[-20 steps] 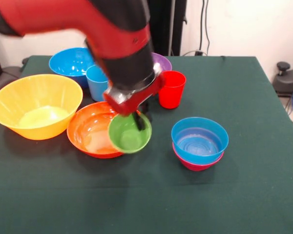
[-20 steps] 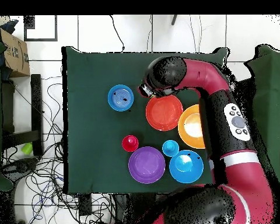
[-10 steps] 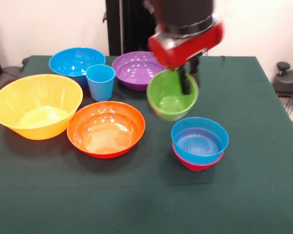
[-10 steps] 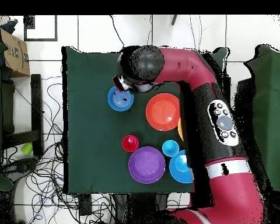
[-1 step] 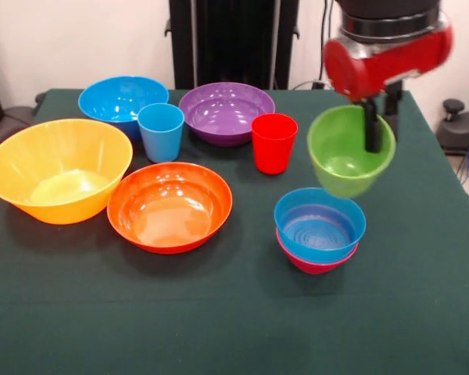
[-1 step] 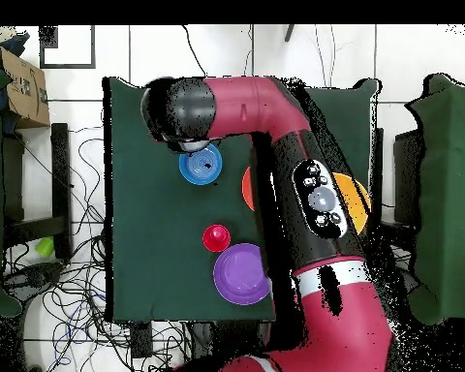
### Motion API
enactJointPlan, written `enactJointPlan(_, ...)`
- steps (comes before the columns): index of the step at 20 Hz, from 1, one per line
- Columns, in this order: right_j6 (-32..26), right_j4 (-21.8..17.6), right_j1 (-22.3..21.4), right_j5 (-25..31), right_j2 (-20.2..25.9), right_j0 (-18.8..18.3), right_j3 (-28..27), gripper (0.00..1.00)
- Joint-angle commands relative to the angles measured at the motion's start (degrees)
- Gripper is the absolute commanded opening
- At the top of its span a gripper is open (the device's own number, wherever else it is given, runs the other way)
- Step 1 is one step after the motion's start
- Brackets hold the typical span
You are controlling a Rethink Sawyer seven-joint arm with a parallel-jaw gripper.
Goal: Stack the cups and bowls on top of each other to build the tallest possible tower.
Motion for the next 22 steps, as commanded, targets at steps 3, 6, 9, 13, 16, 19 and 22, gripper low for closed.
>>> enactJointPlan(3,10.91,-4.49,3.63,-10.8,-6.36,2.98,3.53,0.0)
enactJointPlan(6,10.75,-6.55,3.15,-11.39,-8.73,4.05,2.62,0.0)
enactJointPlan(9,10.39,-9.09,1.32,-11.04,-11.55,5.84,2.12,0.0)
enactJointPlan(13,10.55,-11.1,-2.76,-11.14,-14.34,8.2,2.92,0.0)
enactJointPlan(16,11.47,-11.15,-5.15,-10.94,-15.66,9.78,3.65,0.0)
enactJointPlan(19,12.08,-11.11,-4.92,-12.42,-16.69,10.37,4.17,0.0)
enactJointPlan(22,13.48,-11.1,-4.28,-15.49,-17.55,11.3,4.77,0.0)
